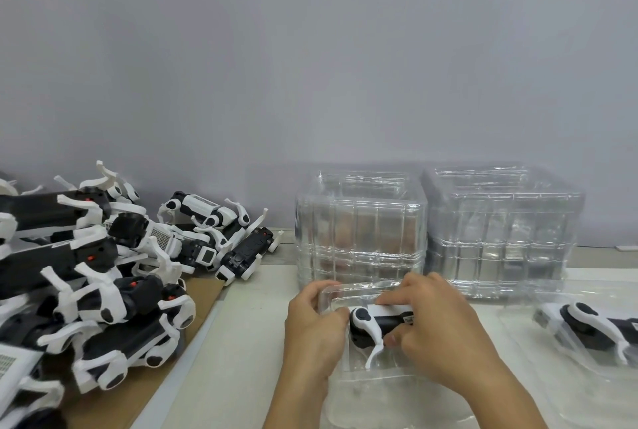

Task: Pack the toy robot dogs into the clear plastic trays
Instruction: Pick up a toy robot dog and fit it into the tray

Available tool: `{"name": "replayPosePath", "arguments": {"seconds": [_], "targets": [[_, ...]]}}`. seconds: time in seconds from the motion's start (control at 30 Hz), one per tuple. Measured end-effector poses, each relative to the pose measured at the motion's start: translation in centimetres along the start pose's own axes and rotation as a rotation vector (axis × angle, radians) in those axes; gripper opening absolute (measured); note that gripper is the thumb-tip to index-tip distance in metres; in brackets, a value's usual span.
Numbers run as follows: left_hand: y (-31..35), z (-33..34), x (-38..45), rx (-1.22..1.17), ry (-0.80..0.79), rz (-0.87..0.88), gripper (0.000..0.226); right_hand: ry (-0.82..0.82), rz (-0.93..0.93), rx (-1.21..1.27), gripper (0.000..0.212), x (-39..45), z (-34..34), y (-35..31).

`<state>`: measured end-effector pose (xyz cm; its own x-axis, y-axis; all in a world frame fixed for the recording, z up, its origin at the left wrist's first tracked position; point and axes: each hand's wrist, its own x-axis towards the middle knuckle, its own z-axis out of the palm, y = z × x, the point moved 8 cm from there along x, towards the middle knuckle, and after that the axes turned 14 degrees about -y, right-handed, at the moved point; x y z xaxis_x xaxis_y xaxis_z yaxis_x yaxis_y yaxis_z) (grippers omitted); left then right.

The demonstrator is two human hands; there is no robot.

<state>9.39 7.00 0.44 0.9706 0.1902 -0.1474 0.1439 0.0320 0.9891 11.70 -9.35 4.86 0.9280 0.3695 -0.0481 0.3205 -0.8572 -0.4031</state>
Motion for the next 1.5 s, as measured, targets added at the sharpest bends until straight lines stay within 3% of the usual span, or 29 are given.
{"name": "replayPosePath", "arguments": {"seconds": [0.27,0.37,0.5,0.63,1.17,1.3,1.43,1.5], "targets": [[0.1,-0.1,-0.3,-0.005,0.002,-0.018,0.039,-0.131,0.040,0.255,0.033,-0.4,-0.5,1.2],[0.2,-0.2,-0.3,-0.001,0.009,-0.011,0.039,-0.046,0.027,0.294,0.020,-0.7,-2.0,1.2],[0.2,-0.1,-0.4,-0.001,0.002,-0.006,0.039,-0.034,-0.036,0.362,0.018,-0.7,-2.3,-0.3],[0.2,-0.2,-0.3,-0.002,0.002,0.002,0.039,-0.110,-0.078,0.378,0.022,0.0,0.1,-1.8],[0.3,-0.1,-0.3,0.028,-0.011,0.012,0.037,-0.001,0.011,0.414,0.016,0.4,0.6,-1.8],[0.2,-0.1,-0.3,0.023,-0.012,0.009,0.038,-0.017,0.015,0.402,0.026,0.3,0.6,-2.0],[0.2,-0.2,-0.3,0.023,-0.002,0.012,0.039,-0.081,-0.030,0.396,0.013,0.2,0.5,-2.0],[0.3,-0.3,-0.3,0.031,-0.001,0.018,0.039,-0.114,-0.061,0.369,0.017,0.1,0.3,-2.1]]}}
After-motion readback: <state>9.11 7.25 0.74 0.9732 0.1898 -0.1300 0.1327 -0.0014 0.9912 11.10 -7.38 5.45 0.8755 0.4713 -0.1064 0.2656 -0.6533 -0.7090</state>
